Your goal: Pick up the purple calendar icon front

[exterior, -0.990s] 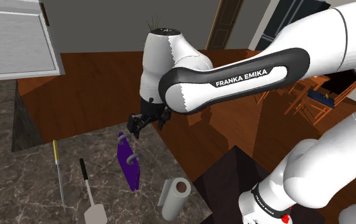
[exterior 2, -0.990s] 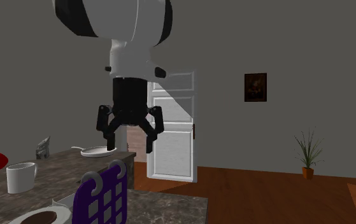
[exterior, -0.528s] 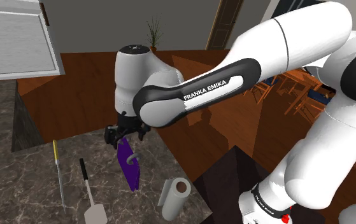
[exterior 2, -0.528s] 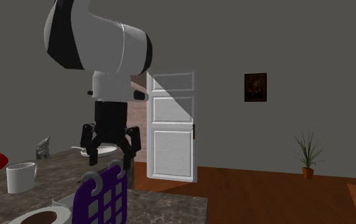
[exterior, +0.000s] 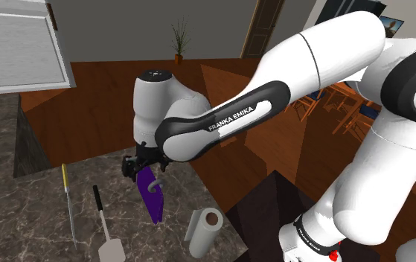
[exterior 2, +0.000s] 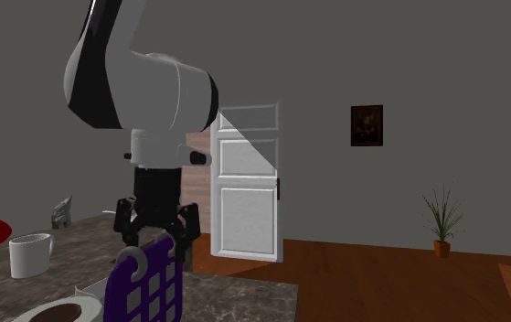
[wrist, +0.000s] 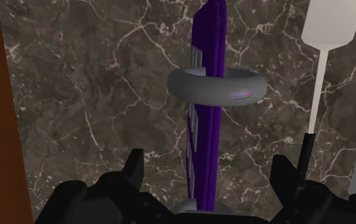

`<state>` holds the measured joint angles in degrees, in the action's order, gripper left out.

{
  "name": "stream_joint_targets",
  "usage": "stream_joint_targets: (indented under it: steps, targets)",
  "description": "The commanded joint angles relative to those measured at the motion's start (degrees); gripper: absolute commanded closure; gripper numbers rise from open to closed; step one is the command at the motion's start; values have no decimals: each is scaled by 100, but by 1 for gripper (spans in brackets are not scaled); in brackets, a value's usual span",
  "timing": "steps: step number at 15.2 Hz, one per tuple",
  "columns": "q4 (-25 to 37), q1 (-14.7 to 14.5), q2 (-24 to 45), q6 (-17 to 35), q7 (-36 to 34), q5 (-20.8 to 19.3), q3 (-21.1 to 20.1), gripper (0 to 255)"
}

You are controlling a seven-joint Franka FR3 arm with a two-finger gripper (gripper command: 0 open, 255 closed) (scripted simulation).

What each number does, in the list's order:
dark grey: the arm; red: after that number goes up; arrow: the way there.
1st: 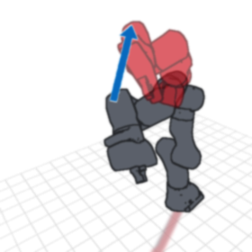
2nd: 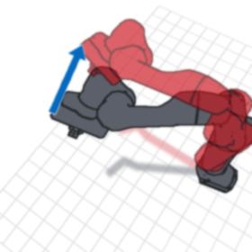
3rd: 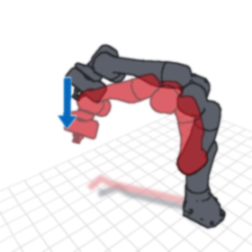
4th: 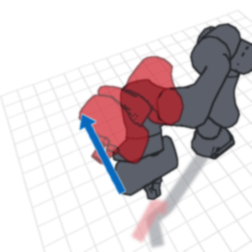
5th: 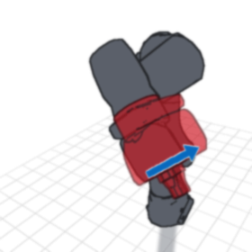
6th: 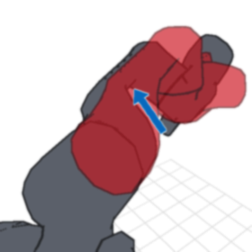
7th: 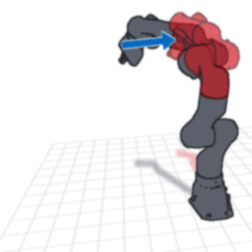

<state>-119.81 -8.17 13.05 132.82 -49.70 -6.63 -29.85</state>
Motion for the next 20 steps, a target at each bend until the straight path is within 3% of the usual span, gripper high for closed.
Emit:
stream_joint_targets:
  steps: [1,10,20]
  targets:
    - [-5,-2,20,25,-5,-15,6,255]
    - [-4,1,16,21,0,-12,7,255]
    - [291,88,-439,-664,207,312,-84,255]
